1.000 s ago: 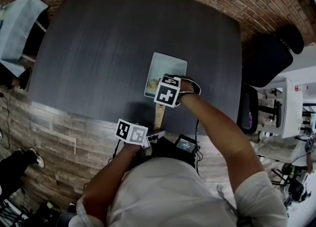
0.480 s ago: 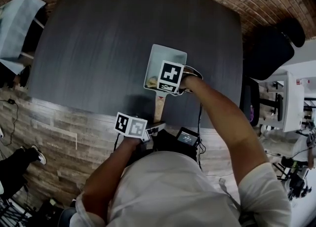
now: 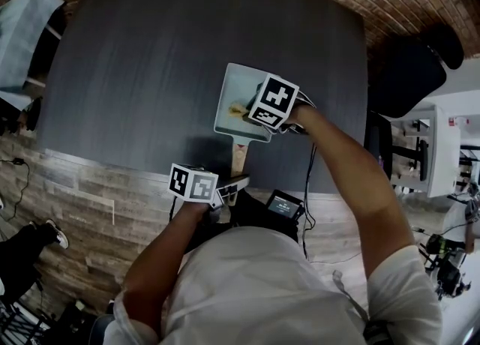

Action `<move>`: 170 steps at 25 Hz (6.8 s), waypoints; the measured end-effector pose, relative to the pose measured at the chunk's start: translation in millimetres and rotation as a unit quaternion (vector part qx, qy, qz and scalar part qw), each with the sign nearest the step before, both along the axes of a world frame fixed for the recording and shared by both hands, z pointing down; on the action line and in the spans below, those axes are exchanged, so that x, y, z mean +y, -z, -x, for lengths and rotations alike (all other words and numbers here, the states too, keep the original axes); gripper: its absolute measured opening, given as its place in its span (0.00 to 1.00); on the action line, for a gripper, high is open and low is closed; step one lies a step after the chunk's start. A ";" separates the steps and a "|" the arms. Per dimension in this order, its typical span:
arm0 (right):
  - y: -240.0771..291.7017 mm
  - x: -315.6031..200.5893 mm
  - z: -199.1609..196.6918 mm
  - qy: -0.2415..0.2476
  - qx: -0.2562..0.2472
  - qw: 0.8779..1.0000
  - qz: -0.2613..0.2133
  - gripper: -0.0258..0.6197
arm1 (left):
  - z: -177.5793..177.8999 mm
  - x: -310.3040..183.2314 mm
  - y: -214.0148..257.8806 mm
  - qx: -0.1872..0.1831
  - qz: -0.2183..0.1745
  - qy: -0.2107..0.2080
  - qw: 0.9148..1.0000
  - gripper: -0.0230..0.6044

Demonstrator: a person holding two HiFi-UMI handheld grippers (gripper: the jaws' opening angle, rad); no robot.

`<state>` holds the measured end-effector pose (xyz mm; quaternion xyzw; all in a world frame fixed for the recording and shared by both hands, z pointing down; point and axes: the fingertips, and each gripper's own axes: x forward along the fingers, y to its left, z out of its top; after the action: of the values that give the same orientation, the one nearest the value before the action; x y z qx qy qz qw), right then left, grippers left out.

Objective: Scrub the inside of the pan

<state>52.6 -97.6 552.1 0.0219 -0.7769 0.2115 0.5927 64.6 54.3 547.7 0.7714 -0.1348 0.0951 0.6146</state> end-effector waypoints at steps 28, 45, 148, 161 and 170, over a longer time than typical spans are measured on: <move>-19.8 -89.3 -49.8 0.085 0.175 0.954 -0.230 0.13 | 1.3 -15.2 -4.3 0.001 0.064 0.106 0.992 0.16; -20.4 -33.7 -42.1 0.040 0.140 0.978 -0.153 0.13 | 8.3 -18.6 -4.9 0.001 0.067 0.134 0.989 0.16; -0.9 -68.3 -159.2 -0.519 -0.073 0.850 -0.051 0.13 | -14.1 21.0 -4.3 0.008 0.075 -0.060 0.995 0.15; -20.9 -49.3 -129.5 -0.443 -0.022 0.896 0.002 0.13 | -13.2 25.3 -7.1 -0.007 0.073 -0.101 0.992 0.15; -21.0 -10.0 -113.9 -0.400 -0.053 0.914 0.037 0.13 | -17.7 32.2 -7.6 -0.007 0.076 -0.119 0.990 0.15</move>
<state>166.6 -107.6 573.0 0.2977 -0.7253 0.4601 0.4168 82.3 86.5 555.2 0.7322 -0.0392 0.1830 0.6549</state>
